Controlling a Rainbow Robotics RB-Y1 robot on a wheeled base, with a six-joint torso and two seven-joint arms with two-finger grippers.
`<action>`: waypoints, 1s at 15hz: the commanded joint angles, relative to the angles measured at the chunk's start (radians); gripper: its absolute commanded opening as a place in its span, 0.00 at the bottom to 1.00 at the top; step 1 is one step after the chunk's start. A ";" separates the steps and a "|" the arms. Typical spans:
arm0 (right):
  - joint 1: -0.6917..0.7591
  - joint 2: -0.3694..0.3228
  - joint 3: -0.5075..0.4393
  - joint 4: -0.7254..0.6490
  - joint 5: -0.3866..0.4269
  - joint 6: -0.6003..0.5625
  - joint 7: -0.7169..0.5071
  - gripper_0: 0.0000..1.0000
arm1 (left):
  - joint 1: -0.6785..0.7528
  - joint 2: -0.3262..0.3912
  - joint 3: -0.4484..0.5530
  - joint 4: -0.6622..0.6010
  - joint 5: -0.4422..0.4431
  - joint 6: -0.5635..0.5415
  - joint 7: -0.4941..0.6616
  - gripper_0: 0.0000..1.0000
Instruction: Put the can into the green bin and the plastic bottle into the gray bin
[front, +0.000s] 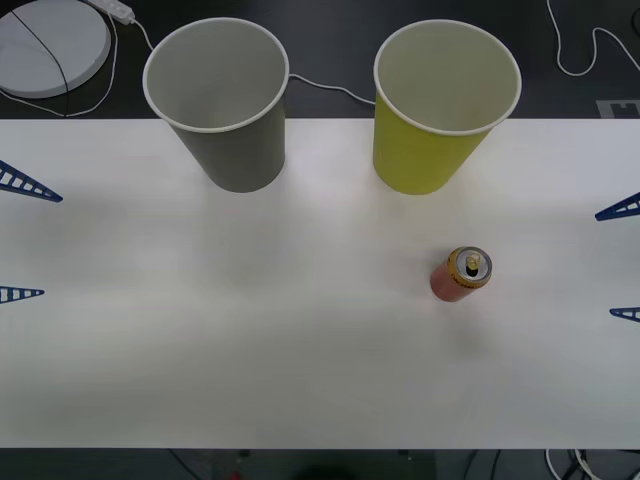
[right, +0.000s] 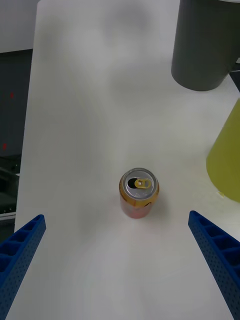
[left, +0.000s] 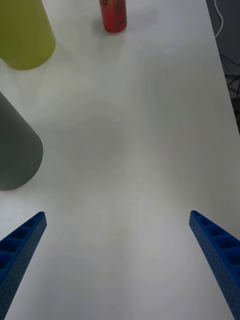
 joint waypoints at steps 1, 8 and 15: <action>0.039 0.002 -0.002 0.024 -0.009 0.029 0.058 1.00 | 0.000 0.000 0.000 0.000 0.000 0.000 0.000 1.00; 0.209 0.002 0.078 0.116 -0.159 0.230 0.261 1.00 | 0.000 0.000 0.000 0.000 0.000 0.000 0.000 1.00; 0.281 0.003 0.240 0.192 -0.340 0.422 0.320 1.00 | 0.000 0.000 0.000 0.000 0.000 0.000 0.000 1.00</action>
